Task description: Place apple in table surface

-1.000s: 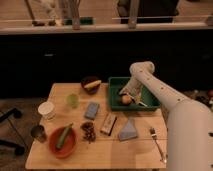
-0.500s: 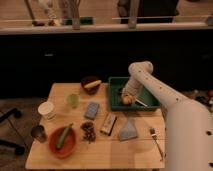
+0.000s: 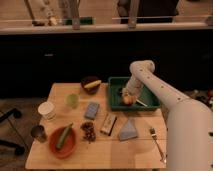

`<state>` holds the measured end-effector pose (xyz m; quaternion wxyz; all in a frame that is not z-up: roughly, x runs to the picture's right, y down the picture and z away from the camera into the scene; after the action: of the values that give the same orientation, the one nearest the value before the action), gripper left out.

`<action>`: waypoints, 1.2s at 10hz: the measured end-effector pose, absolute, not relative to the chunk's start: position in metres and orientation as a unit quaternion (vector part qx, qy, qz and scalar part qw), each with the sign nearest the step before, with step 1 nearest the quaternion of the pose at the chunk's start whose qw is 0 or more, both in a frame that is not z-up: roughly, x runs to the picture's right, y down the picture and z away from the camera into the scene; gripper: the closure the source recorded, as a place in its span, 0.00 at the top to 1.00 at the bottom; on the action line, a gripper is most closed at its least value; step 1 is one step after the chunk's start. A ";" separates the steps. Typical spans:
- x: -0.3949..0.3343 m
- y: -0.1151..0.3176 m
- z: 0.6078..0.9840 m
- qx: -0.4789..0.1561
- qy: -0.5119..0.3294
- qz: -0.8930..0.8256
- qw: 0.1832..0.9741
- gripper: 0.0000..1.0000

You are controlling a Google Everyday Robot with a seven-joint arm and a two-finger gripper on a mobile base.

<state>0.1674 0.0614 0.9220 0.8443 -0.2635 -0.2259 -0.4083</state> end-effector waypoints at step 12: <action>0.170 0.004 0.856 -0.176 -0.252 -0.376 0.874 0.00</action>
<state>0.1702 0.0040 0.8559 0.8744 -0.1758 -0.2518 -0.3757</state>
